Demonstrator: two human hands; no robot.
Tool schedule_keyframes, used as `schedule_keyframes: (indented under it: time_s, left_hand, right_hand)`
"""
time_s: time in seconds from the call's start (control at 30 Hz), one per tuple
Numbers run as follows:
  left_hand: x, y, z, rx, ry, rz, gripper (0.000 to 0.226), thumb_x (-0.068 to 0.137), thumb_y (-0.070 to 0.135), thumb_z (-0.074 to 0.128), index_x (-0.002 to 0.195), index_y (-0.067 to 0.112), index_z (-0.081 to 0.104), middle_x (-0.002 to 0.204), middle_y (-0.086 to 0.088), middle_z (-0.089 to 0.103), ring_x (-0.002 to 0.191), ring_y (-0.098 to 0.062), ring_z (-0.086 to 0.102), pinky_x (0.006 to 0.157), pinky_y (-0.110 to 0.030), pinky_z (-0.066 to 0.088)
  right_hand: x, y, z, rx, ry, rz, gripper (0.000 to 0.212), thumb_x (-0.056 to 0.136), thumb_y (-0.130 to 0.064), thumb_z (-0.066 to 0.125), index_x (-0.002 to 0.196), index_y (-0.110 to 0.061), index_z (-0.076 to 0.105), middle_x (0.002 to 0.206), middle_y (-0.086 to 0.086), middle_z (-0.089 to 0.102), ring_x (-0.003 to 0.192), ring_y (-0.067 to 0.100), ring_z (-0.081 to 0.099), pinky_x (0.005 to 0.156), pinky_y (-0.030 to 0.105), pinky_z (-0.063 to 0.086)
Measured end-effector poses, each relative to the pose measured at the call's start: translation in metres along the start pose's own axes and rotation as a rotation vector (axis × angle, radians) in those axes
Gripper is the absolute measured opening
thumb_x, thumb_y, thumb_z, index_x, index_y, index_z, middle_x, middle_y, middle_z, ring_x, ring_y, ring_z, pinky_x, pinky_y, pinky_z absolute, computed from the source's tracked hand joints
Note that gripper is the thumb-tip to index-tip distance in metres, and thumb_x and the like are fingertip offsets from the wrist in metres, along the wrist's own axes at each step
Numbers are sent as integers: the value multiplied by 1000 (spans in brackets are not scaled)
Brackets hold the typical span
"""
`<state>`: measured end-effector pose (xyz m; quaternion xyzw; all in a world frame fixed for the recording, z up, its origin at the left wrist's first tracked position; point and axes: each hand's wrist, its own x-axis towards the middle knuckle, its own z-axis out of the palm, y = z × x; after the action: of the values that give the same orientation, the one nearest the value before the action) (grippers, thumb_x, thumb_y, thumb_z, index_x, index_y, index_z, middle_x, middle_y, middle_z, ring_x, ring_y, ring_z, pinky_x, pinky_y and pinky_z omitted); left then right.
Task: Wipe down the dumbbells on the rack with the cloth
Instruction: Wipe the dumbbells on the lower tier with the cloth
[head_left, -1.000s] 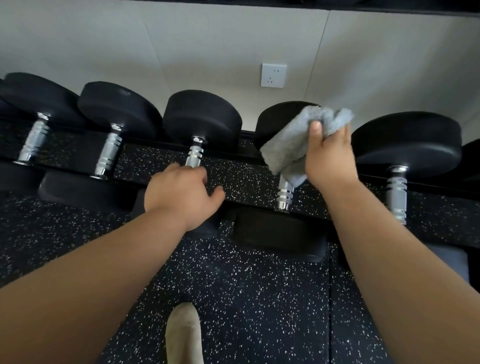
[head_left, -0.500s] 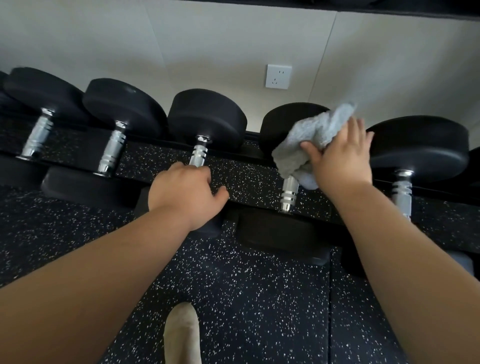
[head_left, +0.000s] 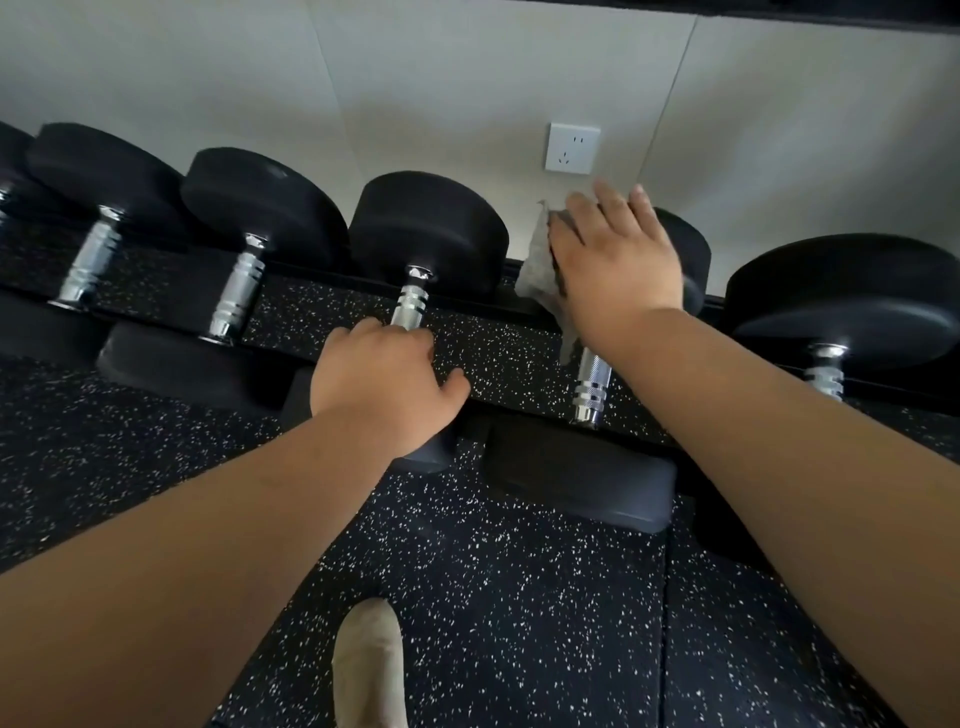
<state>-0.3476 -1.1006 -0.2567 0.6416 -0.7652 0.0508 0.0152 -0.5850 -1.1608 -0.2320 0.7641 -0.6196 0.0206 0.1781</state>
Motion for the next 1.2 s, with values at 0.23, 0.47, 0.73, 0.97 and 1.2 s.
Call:
schedule_keyframes:
  time_s: [0.23, 0.47, 0.73, 0.97, 1.2]
  left_hand:
    - [3, -1, 6, 27, 17, -3, 49, 84, 67, 37, 86, 28, 67, 72, 7, 59, 80, -20, 54, 80, -39, 46]
    - [2, -1, 7, 3, 22, -11, 54, 83, 67, 33, 87, 27, 69, 72, 7, 61, 80, -20, 55, 78, -40, 48]
    - [2, -1, 9, 8, 35, -9, 47, 86, 65, 42, 84, 25, 68, 70, 5, 58, 78, -21, 53, 75, -38, 44]
    - [2, 0, 7, 37, 24, -5, 47, 90, 63, 42, 87, 25, 69, 71, 5, 58, 80, -21, 53, 73, -37, 42]
    - [1, 1, 5, 58, 23, -7, 46, 89, 63, 42, 85, 25, 69, 68, 5, 56, 76, -20, 52, 71, -36, 42]
  right_hand:
    - [-14, 22, -9, 69, -71, 311, 101, 77, -77, 66, 151, -18, 32, 159, 15, 34, 150, 43, 26, 124, 65, 13]
    - [24, -27, -11, -159, -189, 81, 81, 88, -34, 69, 156, -8, 33, 153, 17, 39, 152, 43, 20, 125, 63, 2]
    - [-26, 24, -11, 257, -58, 368, 94, 90, -80, 39, 158, -16, 29, 165, 7, 26, 152, 35, 24, 124, 59, 18]
    - [-17, 23, -10, 418, -38, 550, 111, 90, -82, 39, 161, 0, 14, 170, 17, 12, 157, 36, 11, 128, 54, 11]
    - [-10, 21, -8, 545, 301, 282, 64, 102, -39, 55, 159, -20, 34, 162, 13, 36, 143, 38, 42, 112, 48, 43]
